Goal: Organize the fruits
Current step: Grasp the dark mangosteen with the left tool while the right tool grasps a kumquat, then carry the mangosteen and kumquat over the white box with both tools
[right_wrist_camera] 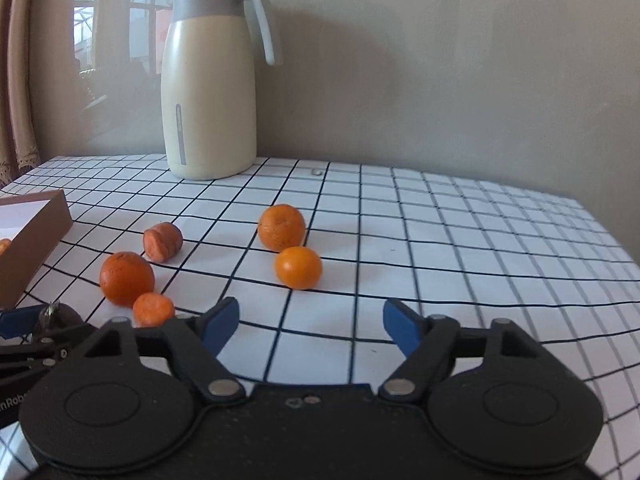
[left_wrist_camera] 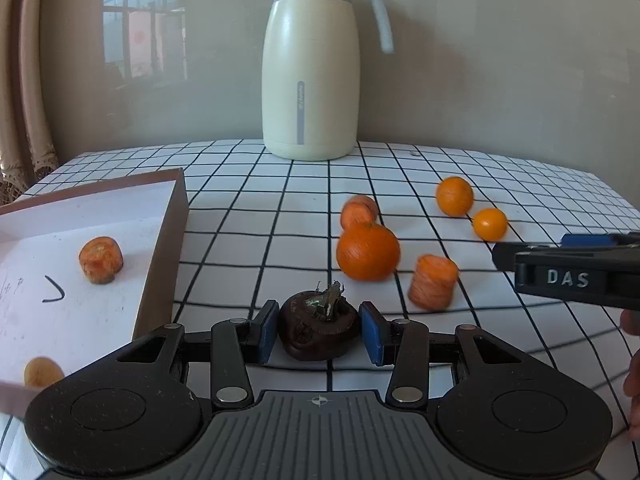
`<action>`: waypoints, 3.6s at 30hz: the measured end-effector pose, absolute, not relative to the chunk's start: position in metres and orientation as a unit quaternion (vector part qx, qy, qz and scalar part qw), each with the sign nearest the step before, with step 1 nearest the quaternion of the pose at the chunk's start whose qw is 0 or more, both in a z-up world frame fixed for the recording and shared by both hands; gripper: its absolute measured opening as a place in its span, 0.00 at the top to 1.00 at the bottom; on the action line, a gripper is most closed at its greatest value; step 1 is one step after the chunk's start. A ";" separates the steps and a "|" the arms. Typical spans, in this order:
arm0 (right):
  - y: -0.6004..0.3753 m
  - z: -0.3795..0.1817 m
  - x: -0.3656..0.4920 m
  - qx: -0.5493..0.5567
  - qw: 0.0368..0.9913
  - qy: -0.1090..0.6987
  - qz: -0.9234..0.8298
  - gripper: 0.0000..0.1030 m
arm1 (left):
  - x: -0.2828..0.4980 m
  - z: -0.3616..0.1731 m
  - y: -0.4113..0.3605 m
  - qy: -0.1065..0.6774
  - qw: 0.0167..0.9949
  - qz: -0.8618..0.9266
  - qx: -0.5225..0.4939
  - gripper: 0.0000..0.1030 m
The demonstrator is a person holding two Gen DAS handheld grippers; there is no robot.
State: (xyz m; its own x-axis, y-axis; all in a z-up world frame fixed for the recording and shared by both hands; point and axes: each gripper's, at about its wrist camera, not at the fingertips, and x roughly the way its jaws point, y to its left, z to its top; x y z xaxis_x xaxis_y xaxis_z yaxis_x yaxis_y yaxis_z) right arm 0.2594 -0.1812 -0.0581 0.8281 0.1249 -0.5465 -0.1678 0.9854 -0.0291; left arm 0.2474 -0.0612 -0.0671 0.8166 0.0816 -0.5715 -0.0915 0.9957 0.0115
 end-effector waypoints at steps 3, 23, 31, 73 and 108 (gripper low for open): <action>-0.174 -0.061 0.273 -0.040 0.952 0.291 0.081 0.41 | 0.254 -0.068 -0.058 0.299 0.953 0.051 -0.013 0.57; -0.184 -0.039 0.249 -0.053 0.954 0.285 0.075 0.76 | 0.228 -0.052 -0.064 0.284 0.958 0.031 -0.002 0.57; -0.194 -0.029 0.190 -0.043 0.960 0.268 0.075 0.76 | 0.194 -0.031 -0.068 0.256 0.966 0.010 0.016 0.57; -0.080 0.006 0.106 -0.082 0.958 0.196 0.194 0.76 | 0.081 0.008 0.069 0.182 0.976 0.119 -0.004 0.57; 0.024 0.006 0.110 -0.112 0.934 0.178 0.290 0.76 | 0.076 0.008 0.163 0.173 0.963 0.204 -0.037 0.57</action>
